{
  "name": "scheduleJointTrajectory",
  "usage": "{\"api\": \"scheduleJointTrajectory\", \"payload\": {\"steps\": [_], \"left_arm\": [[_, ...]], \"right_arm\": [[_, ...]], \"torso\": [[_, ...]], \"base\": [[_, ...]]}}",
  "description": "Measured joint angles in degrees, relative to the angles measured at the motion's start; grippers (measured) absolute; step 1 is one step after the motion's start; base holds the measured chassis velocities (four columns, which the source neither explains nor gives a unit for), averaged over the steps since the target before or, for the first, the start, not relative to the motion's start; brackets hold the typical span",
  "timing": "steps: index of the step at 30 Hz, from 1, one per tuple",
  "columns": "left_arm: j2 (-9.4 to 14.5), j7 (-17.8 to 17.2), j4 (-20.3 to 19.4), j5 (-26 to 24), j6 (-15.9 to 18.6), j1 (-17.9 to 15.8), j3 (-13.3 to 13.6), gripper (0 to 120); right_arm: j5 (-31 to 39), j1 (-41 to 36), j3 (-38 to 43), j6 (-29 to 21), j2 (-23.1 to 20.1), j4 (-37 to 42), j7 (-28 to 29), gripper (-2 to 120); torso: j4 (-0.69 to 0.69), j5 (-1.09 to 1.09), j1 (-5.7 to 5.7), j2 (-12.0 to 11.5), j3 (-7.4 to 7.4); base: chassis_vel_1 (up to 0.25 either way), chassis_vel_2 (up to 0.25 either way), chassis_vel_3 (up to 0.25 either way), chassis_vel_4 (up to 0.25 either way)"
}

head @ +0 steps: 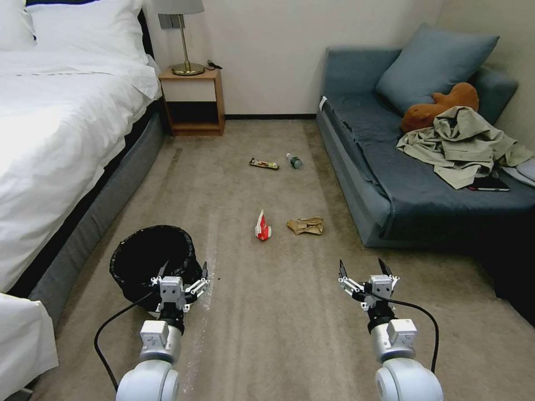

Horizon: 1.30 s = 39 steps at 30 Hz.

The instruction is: Pick up the trash bin, then pick up the garbage on the floor and place it into the trash bin.

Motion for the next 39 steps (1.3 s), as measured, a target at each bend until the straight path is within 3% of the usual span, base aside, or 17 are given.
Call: {"api": "scheduleJointTrajectory", "payload": {"steps": [4,6,9,10,12,18,20,21,22,24,25,27,28,29,31,34,39], "left_arm": [[4.00,-2.18,0.00,-7.05,4.25,-2.34,-3.35,100],[4.84,-2.59,-0.01,-7.75,4.62,-2.72,-3.93,100],[6.13,-2.92,0.01,-9.88,5.96,-3.44,-4.64,100],[7.73,-3.58,0.00,-12.27,7.40,-4.41,-5.79,100],[10.51,-4.74,0.01,-16.56,10.08,-6.06,-7.74,100],[15.39,-6.87,-1.50,-23.53,14.32,-7.55,-11.58,100],[17.61,-7.68,-4.39,-25.17,14.94,-6.29,-13.79,100],[17.61,-7.68,-4.39,-25.17,14.94,-6.29,-13.79,100],[18.01,-8.07,-4.75,-25.57,15.38,-5.59,-14.29,100],[18.11,-8.32,-4.88,-25.64,15.39,-5.21,-14.53,100],[18.16,-8.66,-5.08,-25.64,15.39,-4.79,-14.87,99],[18.14,-8.79,-5.12,-25.64,15.43,-4.48,-14.96,99],[17.98,-8.92,-5.11,-25.59,15.48,-4.05,-14.99,99],[17.86,-8.99,-5.05,-25.49,15.49,-3.82,-15.08,98],[17.82,-9.10,-4.73,-25.36,15.48,-3.55,-15.27,98],[17.86,-9.18,-3.87,-25.32,15.39,-3.29,-15.27,98],[18.80,-9.65,-0.99,-26.13,15.33,-3.63,-15.19,98]], "right_arm": [[6.86,-1.97,-2.57,-7.68,-2.22,0.51,5.55,100],[7.58,-2.25,-2.79,-8.50,-2.53,0.54,6.12,100],[9.16,-2.59,-2.88,-10.36,-3.58,1.31,6.91,100],[11.25,-3.26,-2.97,-12.97,-4.99,2.15,7.95,100],[14.68,-4.24,-3.04,-17.27,-7.33,3.73,9.78,100],[17.46,-5.05,-3.13,-20.73,-9.18,4.95,11.21,100],[17.52,-5.08,-3.18,-20.82,-9.22,5.00,11.25,100],[17.52,-5.08,-3.18,-20.82,-9.22,5.00,11.25,100],[17.53,-5.11,-3.14,-20.82,-9.23,5.01,11.26,100],[17.87,-5.16,-2.96,-20.94,-9.66,5.23,11.30,100],[19.10,-5.53,-1.78,-21.05,-11.31,6.11,11.36,100],[20.46,-5.94,0.08,-21.05,-13.69,7.26,11.46,100],[22.18,-6.40,2.81,-20.94,-17.08,9.05,11.69,100],[22.63,-7.16,3.65,-20.22,-18.45,10.02,11.69,100],[22.61,-8.13,3.89,-19.43,-18.65,10.32,11.67,100],[22.07,-8.94,4.11,-18.34,-18.49,10.57,11.66,100],[21.31,-10.06,4.31,-16.76,-17.67,10.32,11.61,100]], "torso": [[-0.01,0.00,0.00,0.00,0.00],[-0.02,0.07,0.00,0.00,0.00],[0.00,-0.07,0.00,0.00,0.00],[0.00,0.05,0.00,0.00,0.00],[-0.01,-0.03,0.00,0.00,0.00],[-0.02,-0.08,0.00,-0.01,0.01],[0.00,0.15,0.00,0.00,-0.01],[0.00,0.15,0.00,0.00,-0.01],[0.01,-0.06,0.00,-0.01,0.00],[0.00,-0.06,0.00,-0.01,0.00],[-0.01,0.13,0.00,-0.01,0.00],[-0.02,0.08,0.00,-0.01,0.00],[0.00,-0.12,0.00,0.00,0.00],[0.00,-0.04,0.00,0.00,0.00],[-0.02,0.10,0.00,0.00,0.00],[-0.01,-0.04,0.00,-0.01,0.00],[-0.01,0.00,0.00,0.00,0.00]], "base": [[0.000,0.000,0.000,0.000],[0.000,0.000,0.000,0.000],[0.000,0.000,0.000,0.000],[0.000,0.000,0.000,0.000],[0.000,0.000,0.000,0.000],[0.000,0.000,0.000,0.000],[0.000,0.000,0.000,0.000],[0.000,0.000,0.000,0.000],[0.000,0.000,0.000,0.000],[0.000,0.000,0.000,0.000],[0.000,0.000,0.000,0.000],[0.000,0.000,0.000,0.000],[0.000,0.000,0.000,0.000],[0.000,0.000,0.000,0.000],[0.000,0.000,0.000,0.000],[0.000,0.000,0.000,0.000],[0.000,0.000,0.000,0.000]]}}
